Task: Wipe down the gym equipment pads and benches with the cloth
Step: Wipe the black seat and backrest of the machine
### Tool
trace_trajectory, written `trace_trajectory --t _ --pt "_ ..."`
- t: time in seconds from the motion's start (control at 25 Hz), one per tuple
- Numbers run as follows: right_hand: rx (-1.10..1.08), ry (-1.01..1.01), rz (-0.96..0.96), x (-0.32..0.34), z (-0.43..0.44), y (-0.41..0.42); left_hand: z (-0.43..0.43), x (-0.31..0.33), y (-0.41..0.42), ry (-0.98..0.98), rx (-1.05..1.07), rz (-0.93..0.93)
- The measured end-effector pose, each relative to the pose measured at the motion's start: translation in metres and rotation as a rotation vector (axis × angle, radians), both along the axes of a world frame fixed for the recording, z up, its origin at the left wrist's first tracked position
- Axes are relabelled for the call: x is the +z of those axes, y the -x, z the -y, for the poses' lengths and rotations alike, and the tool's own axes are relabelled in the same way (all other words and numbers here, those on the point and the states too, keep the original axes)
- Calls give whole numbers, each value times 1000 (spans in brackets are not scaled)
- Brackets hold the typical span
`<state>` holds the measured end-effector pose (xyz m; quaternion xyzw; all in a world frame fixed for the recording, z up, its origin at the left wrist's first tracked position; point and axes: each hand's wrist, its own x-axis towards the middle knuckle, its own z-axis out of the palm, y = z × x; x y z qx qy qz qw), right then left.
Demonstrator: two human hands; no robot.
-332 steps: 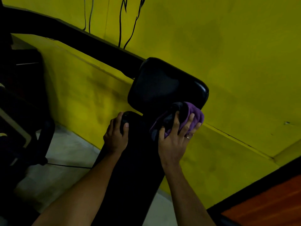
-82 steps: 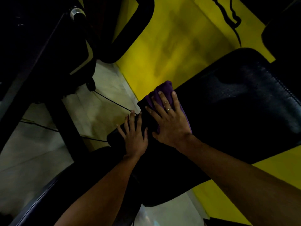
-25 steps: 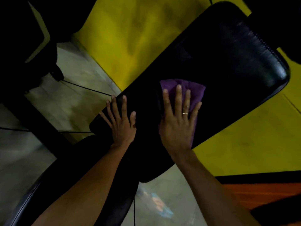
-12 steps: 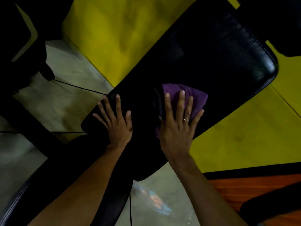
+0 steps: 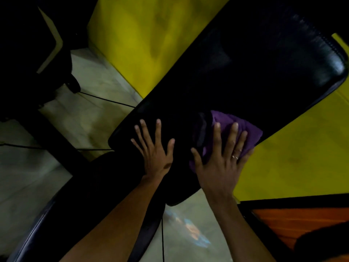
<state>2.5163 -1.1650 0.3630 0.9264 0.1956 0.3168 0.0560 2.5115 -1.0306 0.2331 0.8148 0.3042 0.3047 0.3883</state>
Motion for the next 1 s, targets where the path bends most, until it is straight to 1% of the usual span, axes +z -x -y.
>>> trace_trajectory --t 0.08,0.16,0.28,0.4,0.48,0.52,0.64,0.72,0.84,0.92,1.0 --pt "16 21 -17 -9 -18 -4 14 -6 0 12 23 -9" --pt "78 79 -48 -32 -15 4 19 -9 -4 16 53 -19" --pt "76 111 -111 -61 20 27 21 -7 -3 11 58 -41" --pt "53 129 -166 -66 45 45 18 -9 -1 29 19 -23" --pt "21 55 -138 -51 47 38 18 -9 -1 36 16 -21" --pt "-12 -25 -104 -41 42 32 18 -10 -2 38 21 -22" --pt "-25 -395 -63 -28 17 13 18 -12 -4 46 27 -4" --pt "-4 -543 -84 -47 3 15 18 -10 -4 61 25 -5" --pt "-45 -562 -188 -100 2 39 18 -11 0 61 1 5" --pt "-29 -487 -301 -129 10 66 15 -13 3 29 -15 -20" --pt "-4 -394 -373 -142 20 88 12 -12 6 3 -22 -62"
